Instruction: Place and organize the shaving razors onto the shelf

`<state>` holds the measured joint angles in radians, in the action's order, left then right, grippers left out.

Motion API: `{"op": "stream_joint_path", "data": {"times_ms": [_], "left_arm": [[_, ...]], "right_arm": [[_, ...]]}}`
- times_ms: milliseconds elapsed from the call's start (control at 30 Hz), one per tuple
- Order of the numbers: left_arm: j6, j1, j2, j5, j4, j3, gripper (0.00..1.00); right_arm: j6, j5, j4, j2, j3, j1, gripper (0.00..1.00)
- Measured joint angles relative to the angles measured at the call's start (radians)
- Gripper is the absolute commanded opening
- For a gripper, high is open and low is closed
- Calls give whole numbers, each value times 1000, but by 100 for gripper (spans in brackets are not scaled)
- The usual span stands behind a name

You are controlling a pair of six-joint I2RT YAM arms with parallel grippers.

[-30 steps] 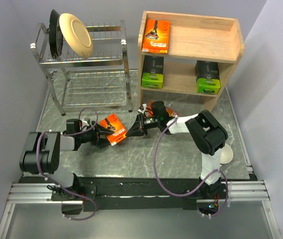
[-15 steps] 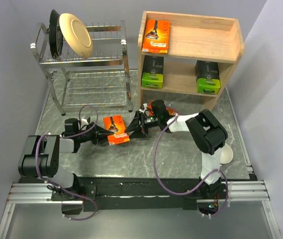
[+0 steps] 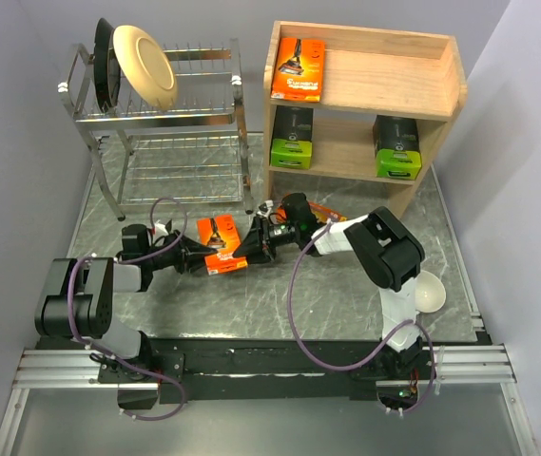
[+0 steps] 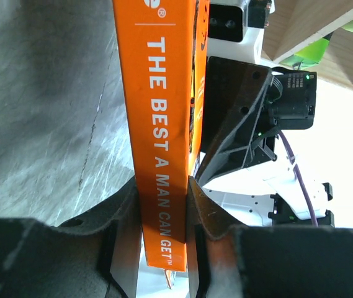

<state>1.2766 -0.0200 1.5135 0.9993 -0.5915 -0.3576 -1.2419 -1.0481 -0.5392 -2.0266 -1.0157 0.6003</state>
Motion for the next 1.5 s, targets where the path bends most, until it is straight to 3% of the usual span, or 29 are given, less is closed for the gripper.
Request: {"op": "stream_joint_path", "data": {"times_ms": [67, 100, 133, 233, 467, 533, 633, 733, 933, 1200, 1500], "left_arm": [[-2, 0, 0, 1, -5, 0, 41], [-5, 0, 0, 1, -5, -1, 46], [-11, 0, 0, 0, -2, -2, 57], [-59, 0, -14, -5, 68, -17, 67], [-269, -86, -138, 1, 343, -128, 72], [-375, -138, -180, 3, 458, -180, 99], [-550, -165, -233, -9, 641, -281, 99], [-642, -165, -292, -12, 706, -324, 99], [-659, -171, -354, -13, 702, -260, 99], [-655, -176, -319, -34, 697, -236, 99], [-655, -178, -327, -43, 678, -217, 99]], "right_arm": [[-10, -1, -6, 0, 0, 0, 28], [-15, 0, -9, 0, 1, 0, 26], [-19, -2, -15, 0, 1, 0, 23], [-3, -1, -14, 4, 1, -1, 19], [182, -3, 197, 177, 10, -52, 17], [314, -9, 344, 282, -1, -92, 17], [534, -14, 613, 423, -71, -142, 17], [690, -27, 793, 563, -126, -168, 17], [697, -124, 869, 771, -204, -301, 18], [581, -108, 797, 665, -616, -540, 21], [583, 6, 839, 411, -997, -655, 25]]}}
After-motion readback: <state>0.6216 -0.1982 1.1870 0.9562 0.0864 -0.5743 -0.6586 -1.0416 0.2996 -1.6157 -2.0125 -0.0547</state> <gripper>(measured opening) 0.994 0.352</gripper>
